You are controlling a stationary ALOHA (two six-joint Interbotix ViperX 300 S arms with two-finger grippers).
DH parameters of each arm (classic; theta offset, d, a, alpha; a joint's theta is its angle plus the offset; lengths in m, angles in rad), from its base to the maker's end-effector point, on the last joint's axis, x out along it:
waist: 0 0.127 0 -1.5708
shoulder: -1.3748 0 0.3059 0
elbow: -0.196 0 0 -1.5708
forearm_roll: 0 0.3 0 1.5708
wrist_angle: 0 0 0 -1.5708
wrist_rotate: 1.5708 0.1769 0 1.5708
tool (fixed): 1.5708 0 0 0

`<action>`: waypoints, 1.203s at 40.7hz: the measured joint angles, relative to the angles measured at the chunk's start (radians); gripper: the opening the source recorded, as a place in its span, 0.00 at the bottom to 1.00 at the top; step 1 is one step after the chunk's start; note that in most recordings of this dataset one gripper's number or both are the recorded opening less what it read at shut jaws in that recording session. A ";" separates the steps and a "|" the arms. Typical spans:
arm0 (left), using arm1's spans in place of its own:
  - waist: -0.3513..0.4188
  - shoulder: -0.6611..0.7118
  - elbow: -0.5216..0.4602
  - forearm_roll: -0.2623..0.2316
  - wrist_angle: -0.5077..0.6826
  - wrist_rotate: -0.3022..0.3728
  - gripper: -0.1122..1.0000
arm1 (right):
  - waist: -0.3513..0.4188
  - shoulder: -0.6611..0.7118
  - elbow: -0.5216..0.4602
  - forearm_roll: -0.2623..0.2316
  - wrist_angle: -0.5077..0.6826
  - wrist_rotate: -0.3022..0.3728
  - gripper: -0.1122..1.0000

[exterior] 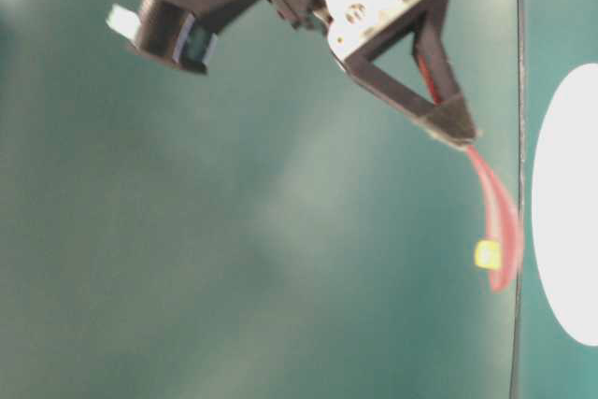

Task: Scoop the yellow hexagonal prism block from the bowl with a spoon using the right arm.
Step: 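Lift the spoon carrying the yellow block up out of the bowl, then hold the spoon level with the yellow block above the bowl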

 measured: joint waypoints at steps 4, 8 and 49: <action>0.000 -0.005 -0.002 0.000 0.000 0.000 0.17 | 0.008 -0.017 0.020 0.000 -0.040 -0.003 0.32; 0.000 -0.005 -0.002 0.000 0.002 0.000 0.17 | 0.017 -0.032 0.035 0.000 -0.078 -0.009 0.32; 0.000 -0.006 -0.002 -0.002 0.029 0.000 0.17 | 0.049 -0.207 0.078 -0.087 -0.133 -0.015 0.32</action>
